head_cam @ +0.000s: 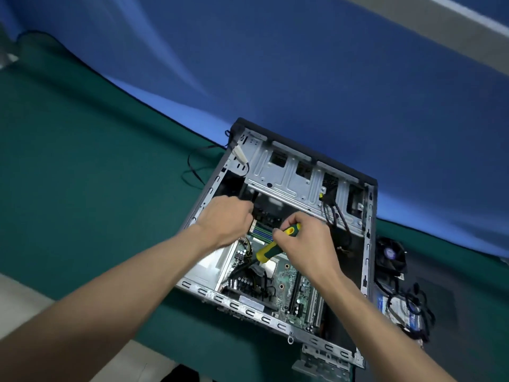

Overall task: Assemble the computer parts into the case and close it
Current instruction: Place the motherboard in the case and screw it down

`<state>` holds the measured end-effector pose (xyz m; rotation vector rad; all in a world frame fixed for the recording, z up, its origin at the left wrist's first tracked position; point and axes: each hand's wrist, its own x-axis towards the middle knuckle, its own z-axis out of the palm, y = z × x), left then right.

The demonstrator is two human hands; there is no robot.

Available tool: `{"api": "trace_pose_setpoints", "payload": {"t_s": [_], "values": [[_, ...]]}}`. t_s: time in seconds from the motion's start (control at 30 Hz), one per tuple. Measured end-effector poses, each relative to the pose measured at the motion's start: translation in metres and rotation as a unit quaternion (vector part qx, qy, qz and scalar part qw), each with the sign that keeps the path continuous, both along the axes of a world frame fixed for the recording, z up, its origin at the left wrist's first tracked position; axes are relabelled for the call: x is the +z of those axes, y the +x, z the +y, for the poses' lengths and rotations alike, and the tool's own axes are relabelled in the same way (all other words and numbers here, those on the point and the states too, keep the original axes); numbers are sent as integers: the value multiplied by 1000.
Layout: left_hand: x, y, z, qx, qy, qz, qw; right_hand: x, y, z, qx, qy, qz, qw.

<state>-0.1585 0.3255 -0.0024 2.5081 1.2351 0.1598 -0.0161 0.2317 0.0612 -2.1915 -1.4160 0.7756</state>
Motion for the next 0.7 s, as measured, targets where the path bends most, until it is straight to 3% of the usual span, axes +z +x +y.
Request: {"api": "trace_pose_setpoints", "payload": {"t_s": [0.13, 0.7], "values": [[-2, 4, 2, 38, 44, 36, 998, -11, -1, 0, 11, -19, -3, 1000], [-5, 5, 2, 51, 29, 48, 997, -29, -8, 5, 23, -54, 29, 998]]}}
